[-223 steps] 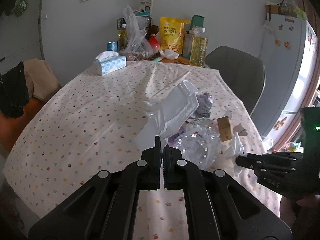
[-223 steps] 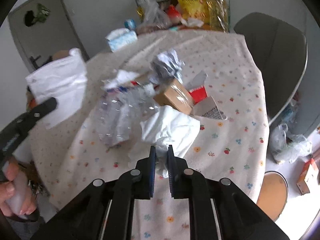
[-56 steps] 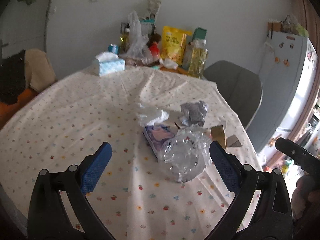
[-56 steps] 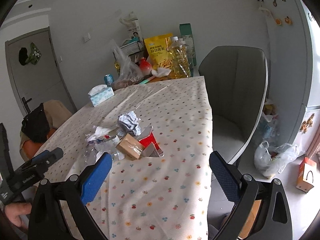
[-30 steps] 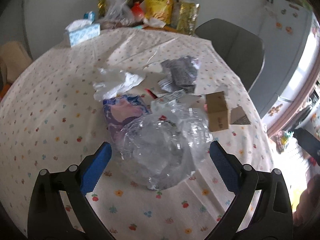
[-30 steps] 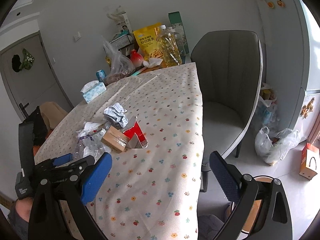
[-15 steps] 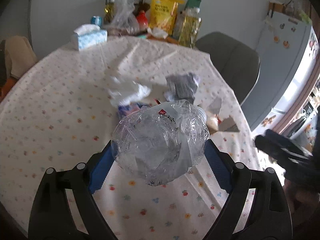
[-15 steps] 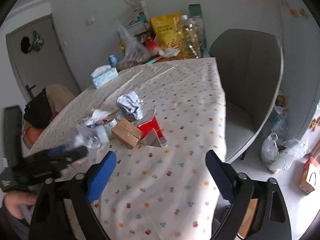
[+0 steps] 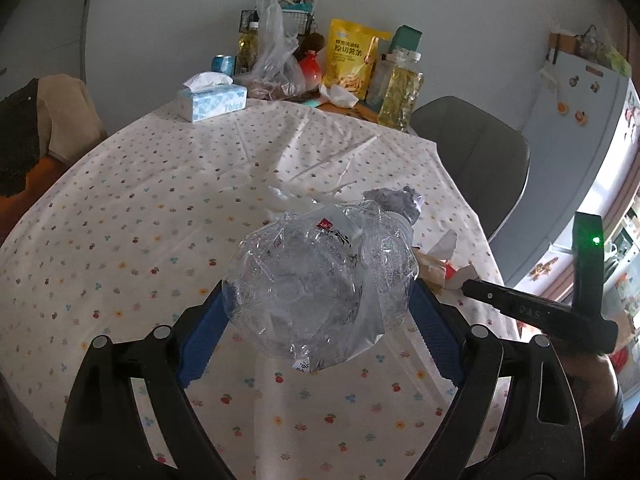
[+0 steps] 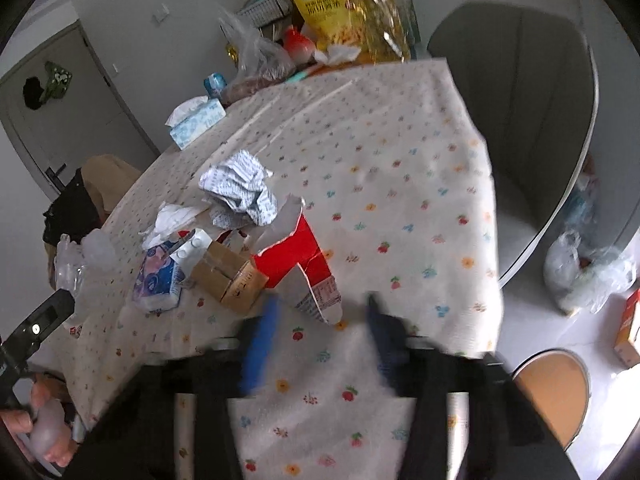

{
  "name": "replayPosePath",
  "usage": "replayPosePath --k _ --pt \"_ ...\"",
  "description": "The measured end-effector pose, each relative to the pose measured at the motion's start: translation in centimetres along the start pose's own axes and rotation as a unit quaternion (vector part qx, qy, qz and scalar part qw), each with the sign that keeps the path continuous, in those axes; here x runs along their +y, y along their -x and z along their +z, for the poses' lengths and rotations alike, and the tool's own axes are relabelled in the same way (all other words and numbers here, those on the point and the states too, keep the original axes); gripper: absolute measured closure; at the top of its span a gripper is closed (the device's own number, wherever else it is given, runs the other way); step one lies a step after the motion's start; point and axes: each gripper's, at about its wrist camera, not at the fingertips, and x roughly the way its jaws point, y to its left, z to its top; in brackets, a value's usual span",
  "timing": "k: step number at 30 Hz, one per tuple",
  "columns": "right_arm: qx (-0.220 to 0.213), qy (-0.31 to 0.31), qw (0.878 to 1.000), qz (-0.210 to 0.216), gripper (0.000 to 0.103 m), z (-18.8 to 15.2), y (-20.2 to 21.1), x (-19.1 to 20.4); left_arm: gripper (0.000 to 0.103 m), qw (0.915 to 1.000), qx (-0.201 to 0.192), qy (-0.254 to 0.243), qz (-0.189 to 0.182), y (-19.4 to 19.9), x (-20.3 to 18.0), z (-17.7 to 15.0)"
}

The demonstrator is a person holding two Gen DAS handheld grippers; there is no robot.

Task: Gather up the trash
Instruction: 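Grasp the red-and-white carton with the right gripper while left holds the plastic, then carry the carton to the bucket and open the right gripper while left carries the plastic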

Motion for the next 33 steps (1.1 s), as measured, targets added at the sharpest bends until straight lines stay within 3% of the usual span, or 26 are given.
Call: replayPosePath --k 15,33 --pt "-0.068 0.015 0.998 -0.012 0.089 -2.4 7.5 -0.4 0.016 0.9996 -0.007 -0.005 -0.028 -0.6 -4.4 -1.0" --pt "-0.113 -0.019 0.992 -0.062 0.089 -5.1 15.2 -6.9 0.016 0.9954 0.01 -0.037 -0.088 -3.3 -13.2 -2.9"
